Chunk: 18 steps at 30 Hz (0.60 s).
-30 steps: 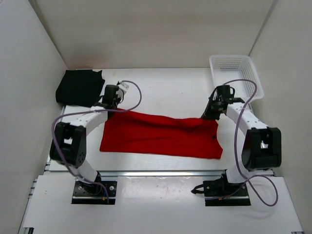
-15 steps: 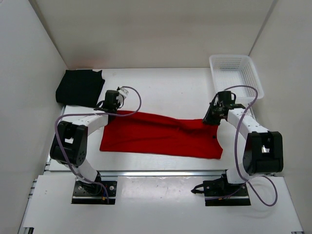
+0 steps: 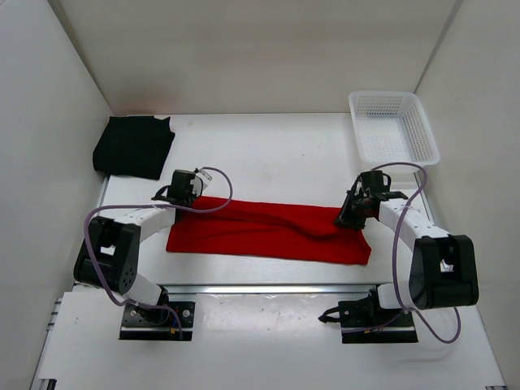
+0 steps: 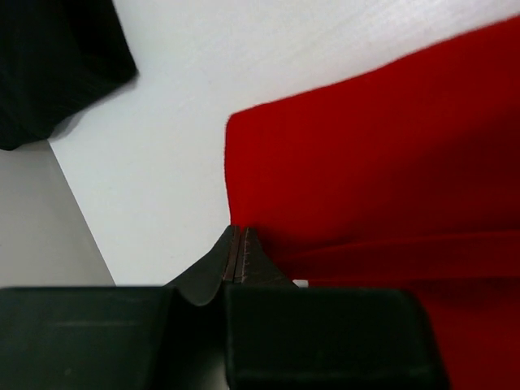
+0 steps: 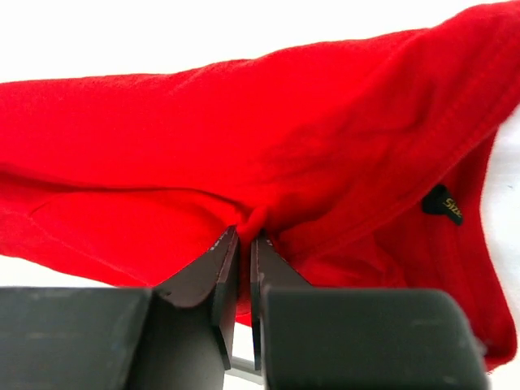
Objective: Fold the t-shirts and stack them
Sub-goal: Fold the other side of the tshirt into a rectangle
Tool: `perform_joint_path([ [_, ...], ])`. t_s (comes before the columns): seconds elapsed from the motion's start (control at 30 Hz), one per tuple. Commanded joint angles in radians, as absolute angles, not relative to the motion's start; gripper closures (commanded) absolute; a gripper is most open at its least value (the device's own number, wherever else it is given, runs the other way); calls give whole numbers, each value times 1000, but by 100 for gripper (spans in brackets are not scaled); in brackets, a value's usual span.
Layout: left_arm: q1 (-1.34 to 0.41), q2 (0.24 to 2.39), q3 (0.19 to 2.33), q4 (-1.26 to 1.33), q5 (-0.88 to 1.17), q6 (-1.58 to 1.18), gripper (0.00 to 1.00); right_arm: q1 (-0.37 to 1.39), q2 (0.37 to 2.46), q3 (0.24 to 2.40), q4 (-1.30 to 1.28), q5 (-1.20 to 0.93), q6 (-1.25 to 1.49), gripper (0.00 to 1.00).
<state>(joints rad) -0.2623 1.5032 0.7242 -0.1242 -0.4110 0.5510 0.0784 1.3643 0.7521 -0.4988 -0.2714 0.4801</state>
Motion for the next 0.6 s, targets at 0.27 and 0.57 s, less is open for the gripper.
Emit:
perform_joint_path([
  [0.27, -267, 1419, 713, -242, -410, 552, 47, 60, 1326, 721, -506, -331, 463, 71],
  [0.57, -261, 1335, 773, -365, -448, 473, 38, 2, 1155, 660, -555, -336, 472, 69],
])
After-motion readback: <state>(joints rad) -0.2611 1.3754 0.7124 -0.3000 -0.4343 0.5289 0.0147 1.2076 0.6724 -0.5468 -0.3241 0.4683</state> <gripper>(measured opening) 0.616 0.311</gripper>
